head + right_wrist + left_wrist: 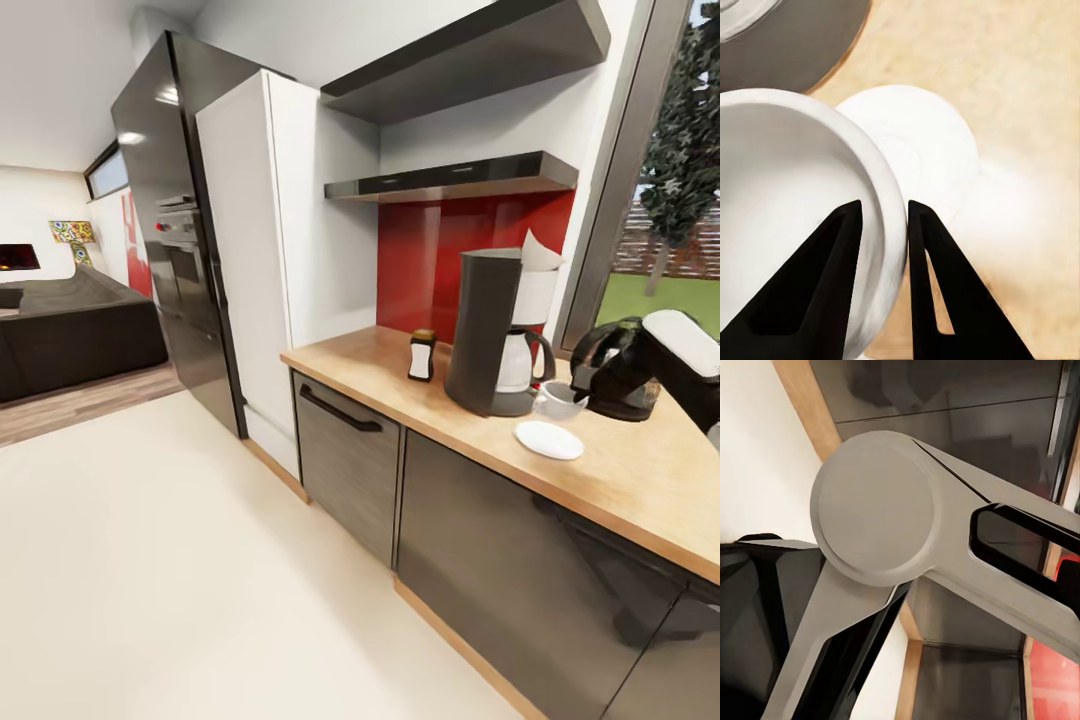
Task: Set up a coffee station on the kitchen countertop: keep the coffee maker on the countertop, move the bottle of coffee from the kitchen shelf to the counter next to the coffee maker, place a paper coffee filter on top of the coffee maker, put the saucer next to the coffee maker with the coffee cup on the saucer, and place the electric kettle next to the coffee maker.
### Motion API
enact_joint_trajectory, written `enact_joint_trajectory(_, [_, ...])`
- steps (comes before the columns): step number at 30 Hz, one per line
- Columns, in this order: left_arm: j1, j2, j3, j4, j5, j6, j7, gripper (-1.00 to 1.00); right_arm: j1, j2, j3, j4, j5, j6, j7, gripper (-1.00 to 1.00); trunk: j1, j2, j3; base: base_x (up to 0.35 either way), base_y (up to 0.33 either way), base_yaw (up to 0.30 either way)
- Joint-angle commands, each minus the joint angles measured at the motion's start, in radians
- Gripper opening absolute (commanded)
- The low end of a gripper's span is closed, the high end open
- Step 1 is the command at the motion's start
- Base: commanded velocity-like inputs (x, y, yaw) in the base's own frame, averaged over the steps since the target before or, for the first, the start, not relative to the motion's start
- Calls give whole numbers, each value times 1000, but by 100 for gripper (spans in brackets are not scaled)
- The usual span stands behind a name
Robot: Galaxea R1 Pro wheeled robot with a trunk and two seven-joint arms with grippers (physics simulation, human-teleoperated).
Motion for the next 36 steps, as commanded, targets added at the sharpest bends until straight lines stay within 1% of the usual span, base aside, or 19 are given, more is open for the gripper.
enact_joint_trajectory(1, [-1, 0, -8, 0, 7, 3, -3, 100, -2, -2, 10, -1, -14, 1, -8, -100, 0, -1, -1, 213, 0, 0])
enact_joint_trajectory(3, [-1, 0, -8, 0, 7, 3, -3, 100, -2, -2, 24, -1, -29, 1, -8, -100, 0, -1, -1, 115, 0, 0])
enact_joint_trajectory(6, [-1, 1, -8, -1, 7, 3, -3, 100, -2, -1, 31, -1, -37, 1, -8, -100, 0, -1, -1, 48, 0, 0])
enact_joint_trajectory(17, [-1, 1, -8, -1, 7, 3, -3, 100, -1, -3, 32, 12, -40, 0, -10, -100, 0, -1, -1, 84, -15, 0])
enact_joint_trajectory(19, [-1, 2, -8, -1, 7, 2, -3, 100, 0, -3, 33, 46, -40, 0, -10, -100, 0, -1, -1, 97, -76, 0])
enact_joint_trajectory(23, [-1, 2, -8, -1, 7, 2, -3, 100, 0, -3, 33, 83, -40, 0, -10, -100, 0, -1, -1, 36, -30, 0])
enact_joint_trajectory(36, [-1, 2, -8, 0, 7, -1, -3, 100, 4, -2, 34, 95, -40, 1, -10, -100, 0, -1, -1, 34, -52, 0])
